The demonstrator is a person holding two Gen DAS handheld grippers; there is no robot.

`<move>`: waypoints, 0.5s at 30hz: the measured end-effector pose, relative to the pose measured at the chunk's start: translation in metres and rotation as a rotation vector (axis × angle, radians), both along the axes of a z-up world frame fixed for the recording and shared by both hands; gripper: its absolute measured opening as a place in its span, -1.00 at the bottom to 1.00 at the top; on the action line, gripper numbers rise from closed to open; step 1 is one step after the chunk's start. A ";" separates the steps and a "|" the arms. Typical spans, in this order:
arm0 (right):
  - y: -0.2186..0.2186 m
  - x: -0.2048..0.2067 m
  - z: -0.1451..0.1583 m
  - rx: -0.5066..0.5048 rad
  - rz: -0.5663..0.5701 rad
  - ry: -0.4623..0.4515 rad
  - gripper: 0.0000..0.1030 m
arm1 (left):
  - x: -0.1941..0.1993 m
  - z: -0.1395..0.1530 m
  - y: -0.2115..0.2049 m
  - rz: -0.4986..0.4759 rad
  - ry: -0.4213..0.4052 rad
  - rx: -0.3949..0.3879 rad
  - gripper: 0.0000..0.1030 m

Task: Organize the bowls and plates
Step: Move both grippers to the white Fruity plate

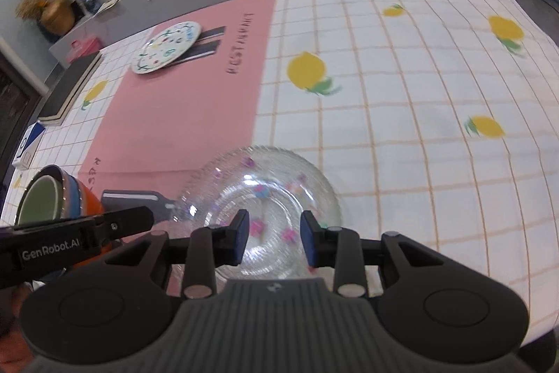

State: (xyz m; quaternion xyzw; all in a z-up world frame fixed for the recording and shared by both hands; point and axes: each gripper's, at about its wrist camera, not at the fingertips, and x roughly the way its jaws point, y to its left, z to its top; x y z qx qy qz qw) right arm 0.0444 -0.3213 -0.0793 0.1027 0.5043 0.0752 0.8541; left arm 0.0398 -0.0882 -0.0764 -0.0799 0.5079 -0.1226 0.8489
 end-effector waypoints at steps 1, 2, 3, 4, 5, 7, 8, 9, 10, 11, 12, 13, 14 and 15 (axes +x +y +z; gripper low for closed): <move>0.004 0.005 0.003 -0.018 0.014 -0.002 -0.38 | 0.004 0.004 0.002 -0.003 0.002 -0.002 -0.66; 0.008 0.010 0.007 -0.036 0.027 -0.003 -0.38 | 0.009 0.008 0.005 -0.004 0.004 -0.002 -0.66; 0.012 0.015 0.011 -0.050 0.041 -0.004 -0.38 | 0.014 0.013 0.008 -0.004 0.007 -0.001 -0.66; 0.016 0.021 0.015 -0.059 0.057 -0.008 -0.38 | 0.020 0.017 0.012 -0.003 0.009 -0.004 -0.66; 0.019 0.027 0.020 -0.063 0.071 -0.013 -0.38 | 0.026 0.023 0.016 -0.002 0.008 -0.008 -0.66; 0.026 0.038 0.030 -0.073 0.098 -0.024 -0.37 | 0.039 0.035 0.024 -0.004 -0.001 -0.004 -0.66; 0.030 0.044 0.035 -0.080 0.111 -0.031 -0.33 | 0.046 0.041 0.029 -0.002 -0.011 0.007 -0.66; 0.034 0.050 0.040 -0.088 0.122 -0.040 -0.30 | 0.052 0.047 0.032 -0.002 -0.024 0.022 -0.66; 0.037 0.056 0.044 -0.096 0.133 -0.050 -0.27 | 0.058 0.053 0.036 -0.002 -0.037 0.039 -0.66; 0.041 0.062 0.048 -0.104 0.144 -0.057 -0.27 | 0.064 0.060 0.041 -0.003 -0.051 0.054 -0.66; 0.045 0.069 0.052 -0.112 0.154 -0.062 -0.26 | 0.070 0.065 0.046 -0.004 -0.064 0.066 -0.66; 0.049 0.075 0.055 -0.118 0.161 -0.065 -0.26 | 0.075 0.069 0.050 -0.006 -0.073 0.078 -0.66; 0.052 0.081 0.057 -0.123 0.167 -0.069 -0.26 | 0.081 0.073 0.055 -0.006 -0.079 0.089 -0.66; 0.056 0.087 0.059 -0.125 0.175 -0.073 -0.26 | 0.086 0.076 0.060 -0.007 -0.084 0.095 -0.66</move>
